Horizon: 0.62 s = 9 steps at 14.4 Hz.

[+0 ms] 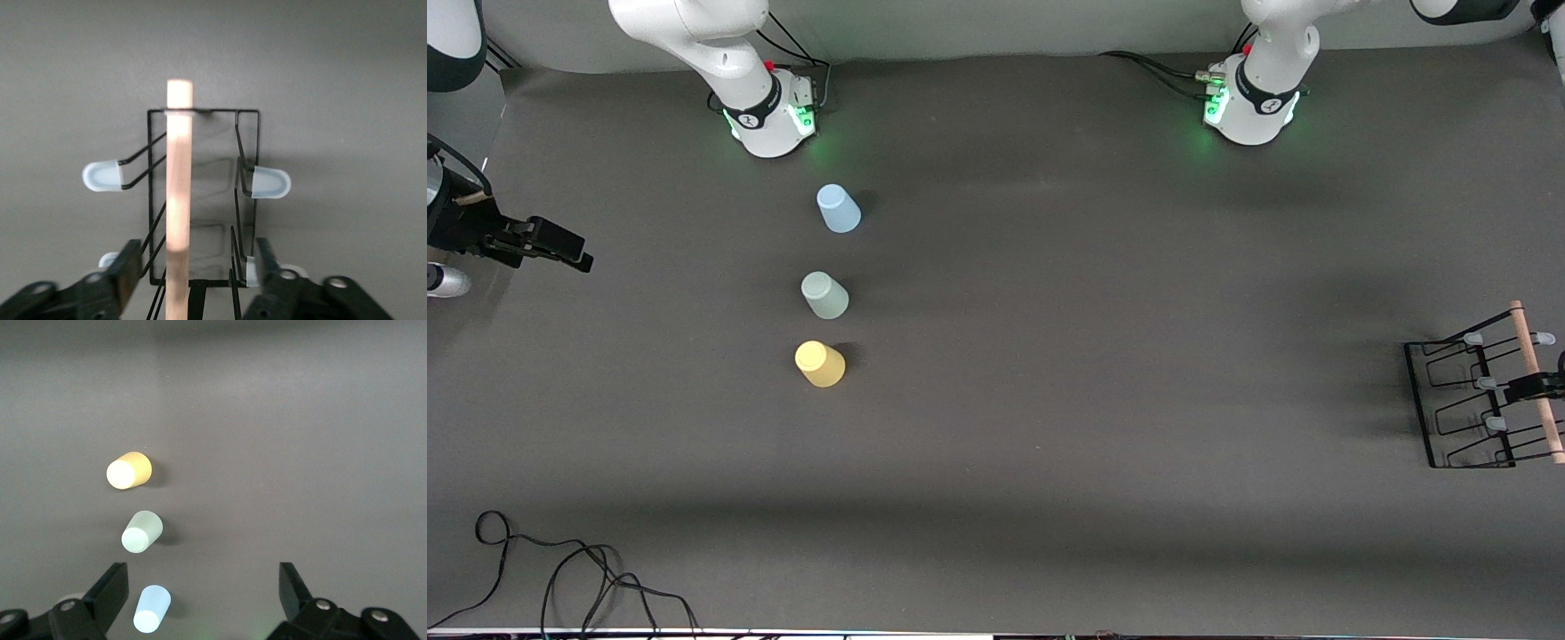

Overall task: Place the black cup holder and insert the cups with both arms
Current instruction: 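Lower the left gripper onto the wooden dowel of the black rack, then grasp the rack dowel with the left gripper and carry it to table center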

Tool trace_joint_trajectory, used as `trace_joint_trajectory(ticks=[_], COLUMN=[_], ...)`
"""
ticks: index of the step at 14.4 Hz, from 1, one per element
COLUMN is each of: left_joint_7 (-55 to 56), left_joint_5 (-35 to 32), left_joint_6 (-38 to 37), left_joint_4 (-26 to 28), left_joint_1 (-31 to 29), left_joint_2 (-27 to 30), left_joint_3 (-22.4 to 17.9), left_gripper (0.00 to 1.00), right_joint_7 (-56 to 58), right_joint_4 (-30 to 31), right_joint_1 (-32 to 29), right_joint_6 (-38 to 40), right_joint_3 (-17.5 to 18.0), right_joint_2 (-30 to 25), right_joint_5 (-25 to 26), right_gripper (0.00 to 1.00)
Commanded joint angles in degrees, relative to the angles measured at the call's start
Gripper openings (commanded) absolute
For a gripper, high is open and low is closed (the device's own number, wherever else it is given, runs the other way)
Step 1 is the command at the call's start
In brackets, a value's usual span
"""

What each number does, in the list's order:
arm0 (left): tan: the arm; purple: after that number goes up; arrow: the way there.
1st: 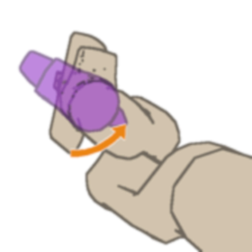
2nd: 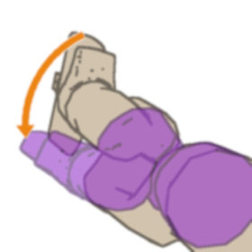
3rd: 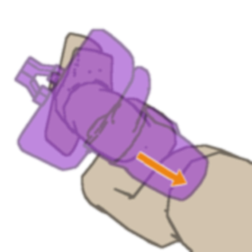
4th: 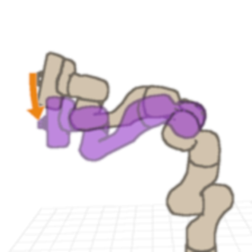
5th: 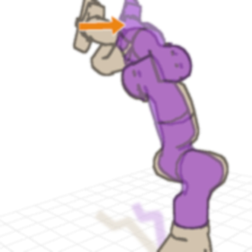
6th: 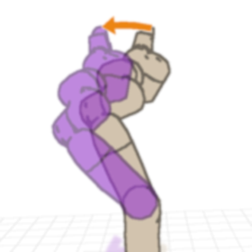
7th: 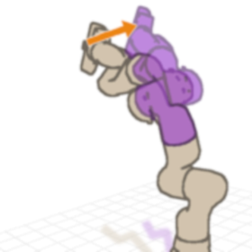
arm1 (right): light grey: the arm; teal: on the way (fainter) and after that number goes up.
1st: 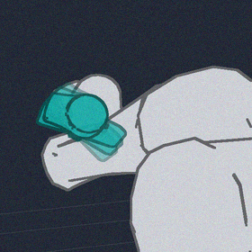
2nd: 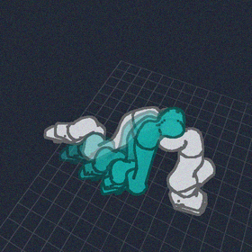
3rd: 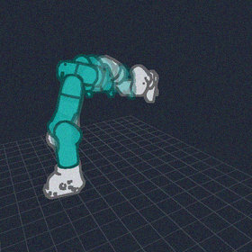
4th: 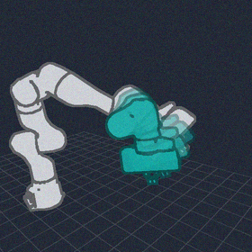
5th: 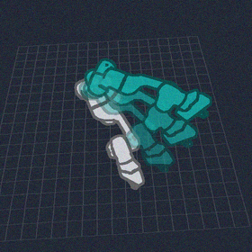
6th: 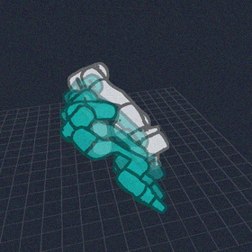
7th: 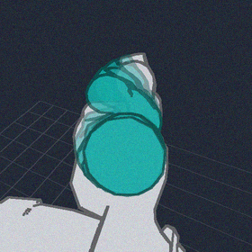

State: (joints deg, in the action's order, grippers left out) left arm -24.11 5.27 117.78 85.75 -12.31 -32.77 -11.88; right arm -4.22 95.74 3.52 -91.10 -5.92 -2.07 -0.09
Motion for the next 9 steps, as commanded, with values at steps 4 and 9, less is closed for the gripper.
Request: trace_joint_trajectory(ticks=[4, 9], left_joint_7=[-6.1, -3.0], left_joint_5=[0.5, -0.5], left_joint_6=[0.8, -0.5], left_joint_4=[0.7, 0.5], left_joint_1=[-1.5, 0.7], left_joint_2=[0.5, 1.4], left_joint_3=[0.2, 0.1], left_gripper=[0.15, 0.0], right_joint_7=[1.3, 1.3], right_joint_4=[-0.2, -0.3], right_joint_1=[-0.1, -0.1], right_joint_6=[-0.2, -0.2], right_joint_3=[-0.2, -0.2], right_joint_2=[0.0, 0.0], right_joint_5=[0.6, 0.6], right_gripper=[1.0, 1.0])
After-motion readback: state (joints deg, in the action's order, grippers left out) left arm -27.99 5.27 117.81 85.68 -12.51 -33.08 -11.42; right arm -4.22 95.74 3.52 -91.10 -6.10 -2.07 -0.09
